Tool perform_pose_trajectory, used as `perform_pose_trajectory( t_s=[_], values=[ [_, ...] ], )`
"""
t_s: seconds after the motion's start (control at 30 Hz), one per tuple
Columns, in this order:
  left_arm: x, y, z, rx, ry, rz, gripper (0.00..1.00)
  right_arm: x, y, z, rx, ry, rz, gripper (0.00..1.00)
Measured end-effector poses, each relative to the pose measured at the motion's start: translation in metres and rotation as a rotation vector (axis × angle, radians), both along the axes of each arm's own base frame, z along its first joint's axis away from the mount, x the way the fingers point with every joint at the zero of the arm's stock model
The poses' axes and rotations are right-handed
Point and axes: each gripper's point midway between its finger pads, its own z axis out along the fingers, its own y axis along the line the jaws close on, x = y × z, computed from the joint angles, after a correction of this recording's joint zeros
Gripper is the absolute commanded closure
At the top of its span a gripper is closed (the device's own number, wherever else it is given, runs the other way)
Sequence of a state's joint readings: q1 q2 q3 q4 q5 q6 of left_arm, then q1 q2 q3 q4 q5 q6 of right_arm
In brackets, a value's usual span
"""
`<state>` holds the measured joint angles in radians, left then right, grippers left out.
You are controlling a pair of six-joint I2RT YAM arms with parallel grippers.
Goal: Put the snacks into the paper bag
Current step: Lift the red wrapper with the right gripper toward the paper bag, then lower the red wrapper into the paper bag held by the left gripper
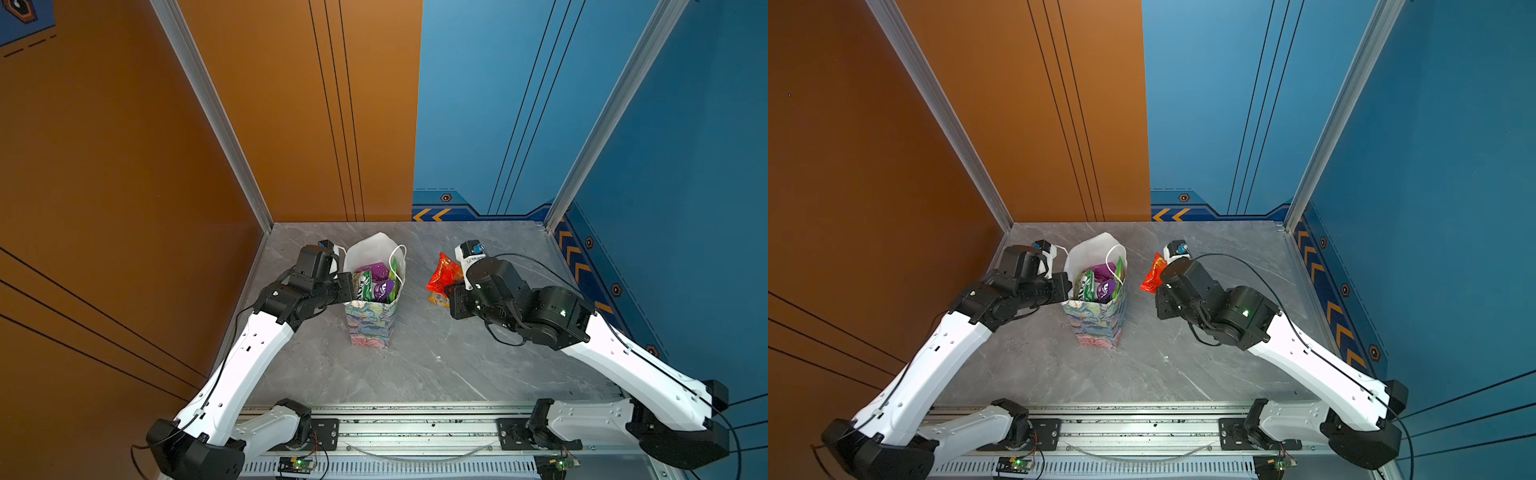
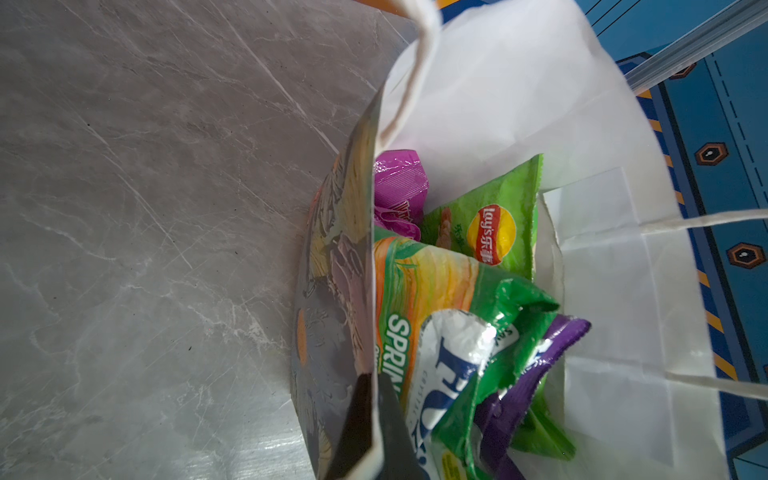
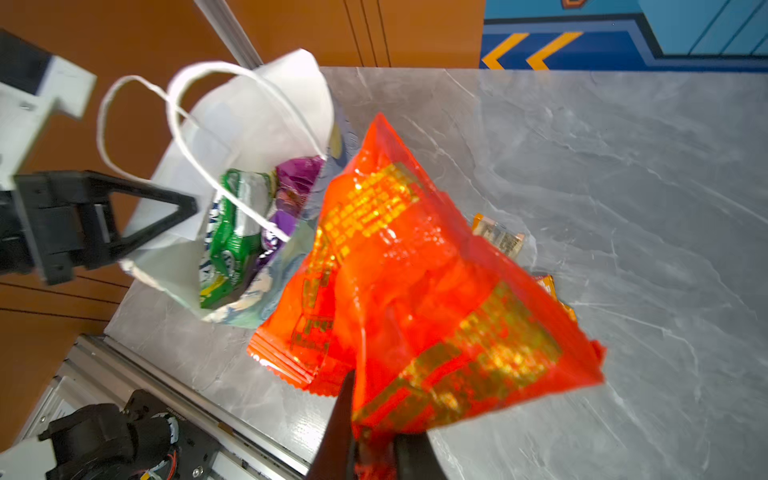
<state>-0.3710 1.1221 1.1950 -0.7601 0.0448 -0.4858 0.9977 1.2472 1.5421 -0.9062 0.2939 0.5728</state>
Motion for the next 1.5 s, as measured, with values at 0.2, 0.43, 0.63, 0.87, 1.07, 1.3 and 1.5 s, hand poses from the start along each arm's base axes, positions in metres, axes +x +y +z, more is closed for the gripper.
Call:
perform_pose_trajectory(
  t_s=[0.2,0.43,0.63,0.87,1.07,1.3,1.5],
  values=[
    [-0.001,-0.002,0.0,0.0,0.0,-0.005,0.99,-0.007,0.048,0.033,-0.038,-0.07,0.101,0.94],
    [-0.002,-0.005,0.0,0.0,-0.001,-0.017,0.99,-0.017,0.1,0.049,-0.064,-0.109,0.207,0.94],
    [-0.003,-0.007,0.001,-0.001,-0.003,-0.025,0.99,-0.011,0.127,0.036,-0.119,-0.091,0.242,0.94],
    [-0.003,-0.009,0.001,0.003,-0.006,-0.034,0.99,0.012,0.128,0.006,-0.186,-0.015,0.214,0.94],
    [-0.003,-0.009,0.001,0.005,-0.008,-0.037,0.99,0.027,0.117,-0.009,-0.227,0.024,0.168,0.94],
    [-0.003,-0.009,0.001,0.005,-0.008,-0.037,0.99,0.039,0.111,-0.02,-0.253,0.049,0.13,0.94],
    [-0.003,-0.009,0.001,0.005,-0.008,-0.037,0.99,0.055,0.103,-0.031,-0.272,0.07,0.086,0.94]
  ],
)
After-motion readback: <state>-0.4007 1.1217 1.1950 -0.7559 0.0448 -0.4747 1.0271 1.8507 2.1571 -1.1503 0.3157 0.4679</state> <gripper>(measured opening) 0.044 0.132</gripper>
